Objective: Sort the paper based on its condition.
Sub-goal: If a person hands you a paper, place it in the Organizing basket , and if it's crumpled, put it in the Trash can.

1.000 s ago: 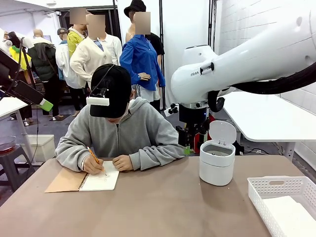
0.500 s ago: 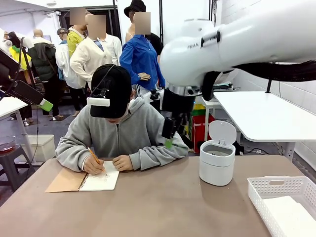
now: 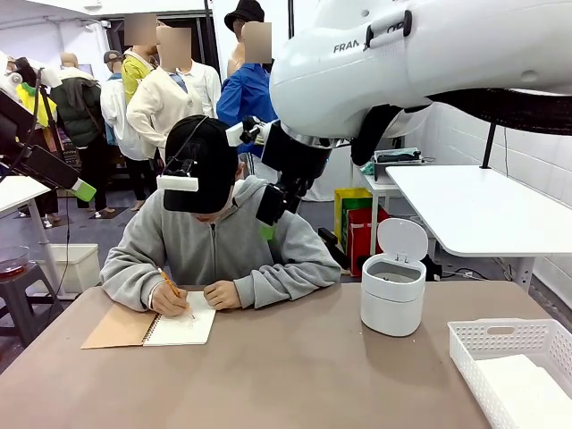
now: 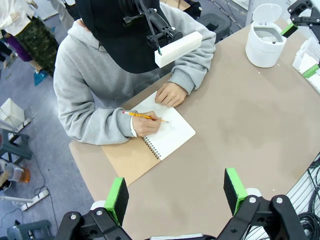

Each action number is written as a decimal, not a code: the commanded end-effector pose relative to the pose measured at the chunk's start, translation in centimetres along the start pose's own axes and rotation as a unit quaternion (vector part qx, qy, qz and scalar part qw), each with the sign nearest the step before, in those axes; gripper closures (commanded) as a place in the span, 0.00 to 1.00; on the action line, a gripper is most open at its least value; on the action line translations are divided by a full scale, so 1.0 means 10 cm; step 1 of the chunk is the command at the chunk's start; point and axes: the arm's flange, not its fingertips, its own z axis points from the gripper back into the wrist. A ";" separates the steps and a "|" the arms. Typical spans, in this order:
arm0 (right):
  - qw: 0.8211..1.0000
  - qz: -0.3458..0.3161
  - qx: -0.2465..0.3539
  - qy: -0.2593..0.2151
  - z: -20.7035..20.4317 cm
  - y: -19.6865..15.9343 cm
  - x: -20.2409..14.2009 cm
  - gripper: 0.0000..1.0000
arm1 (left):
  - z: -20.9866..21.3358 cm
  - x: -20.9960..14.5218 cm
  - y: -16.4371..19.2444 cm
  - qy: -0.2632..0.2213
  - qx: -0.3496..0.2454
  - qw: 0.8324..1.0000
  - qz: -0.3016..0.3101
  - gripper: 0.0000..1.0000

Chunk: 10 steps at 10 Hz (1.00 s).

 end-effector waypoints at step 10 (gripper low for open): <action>0.994 -0.069 0.012 -0.078 0.62 -0.33 -0.05 0.00 | 0.00 0.00 0.00 -0.002 0.001 1.000 0.000 0.00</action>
